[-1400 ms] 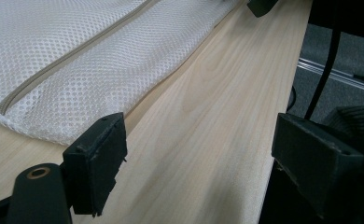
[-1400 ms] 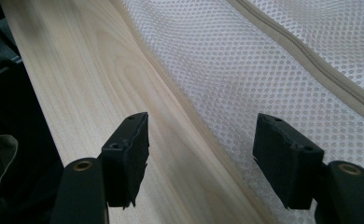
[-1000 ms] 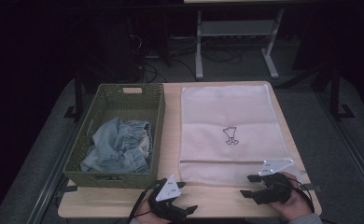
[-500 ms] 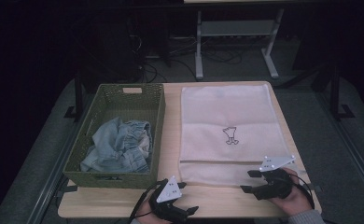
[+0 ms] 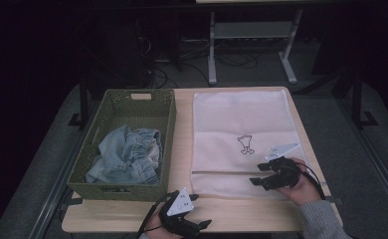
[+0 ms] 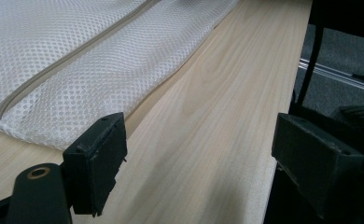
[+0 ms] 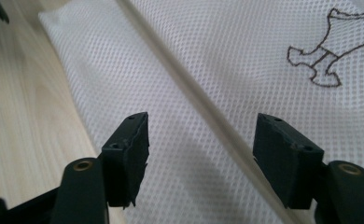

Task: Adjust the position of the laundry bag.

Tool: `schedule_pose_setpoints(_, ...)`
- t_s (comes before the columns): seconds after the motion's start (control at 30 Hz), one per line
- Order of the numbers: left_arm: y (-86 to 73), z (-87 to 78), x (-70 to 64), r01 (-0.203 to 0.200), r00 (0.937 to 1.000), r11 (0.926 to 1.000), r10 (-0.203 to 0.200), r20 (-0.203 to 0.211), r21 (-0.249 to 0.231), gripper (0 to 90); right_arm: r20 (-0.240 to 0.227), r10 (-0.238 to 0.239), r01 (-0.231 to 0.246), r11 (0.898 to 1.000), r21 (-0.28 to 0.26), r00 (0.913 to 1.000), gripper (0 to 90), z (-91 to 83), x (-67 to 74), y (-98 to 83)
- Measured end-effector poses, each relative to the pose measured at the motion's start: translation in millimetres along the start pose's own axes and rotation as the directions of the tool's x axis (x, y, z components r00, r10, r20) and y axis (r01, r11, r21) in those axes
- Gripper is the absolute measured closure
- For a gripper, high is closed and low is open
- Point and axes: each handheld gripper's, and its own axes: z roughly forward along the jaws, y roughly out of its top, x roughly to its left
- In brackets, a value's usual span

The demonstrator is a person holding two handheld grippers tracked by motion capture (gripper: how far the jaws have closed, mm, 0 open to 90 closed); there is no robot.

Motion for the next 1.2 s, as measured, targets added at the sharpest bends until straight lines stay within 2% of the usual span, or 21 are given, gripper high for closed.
schedule_pose_setpoints(0.23,0.0,1.1,-1.0,-0.002,1.0000,1.0000,0.002,0.002,0.000,17.9,0.004,0.005,-0.005,1.000,0.007,1.0000,37.7,11.4,-9.3,11.4)
schedule_pose_setpoints(0.43,-0.1,1.4,-1.0,-0.004,1.0000,1.0000,0.004,0.004,0.001,17.8,0.044,-0.015,0.012,0.998,0.059,0.9989,37.6,26.2,-11.3,14.2)
schedule_pose_setpoints(0.63,0.7,0.9,-2.7,-0.011,0.9999,0.9999,0.011,0.000,-0.002,17.9,0.050,-0.026,0.021,0.994,0.112,0.9984,37.8,37.3,-11.6,12.5)
schedule_pose_setpoints(0.77,1.1,-0.3,-3.6,-0.019,0.9998,0.9997,0.019,-0.010,-0.015,18.1,0.088,-0.064,0.053,0.990,0.128,0.9940,42.2,38.2,-5.7,13.0)
schedule_pose_setpoints(0.97,0.3,2.1,-4.6,-0.023,0.9996,0.9997,0.023,-0.017,0.005,18.1,0.081,-0.077,0.065,0.988,0.138,0.9937,47.4,38.2,-4.5,14.3)
schedule_pose_setpoints(1.1,0.6,2.9,-6.0,-0.025,0.9995,0.9997,0.025,-0.019,0.006,18.1,0.074,-0.085,0.073,0.985,0.158,0.9936,53.9,38.3,-1.8,17.1)
schedule_pose_setpoints(1.2,1.0,2.7,-6.8,-0.027,0.9990,0.9996,0.027,-0.035,-0.010,18.2,0.068,-0.086,0.075,0.986,0.148,0.9940,59.1,37.3,-2.0,15.7)
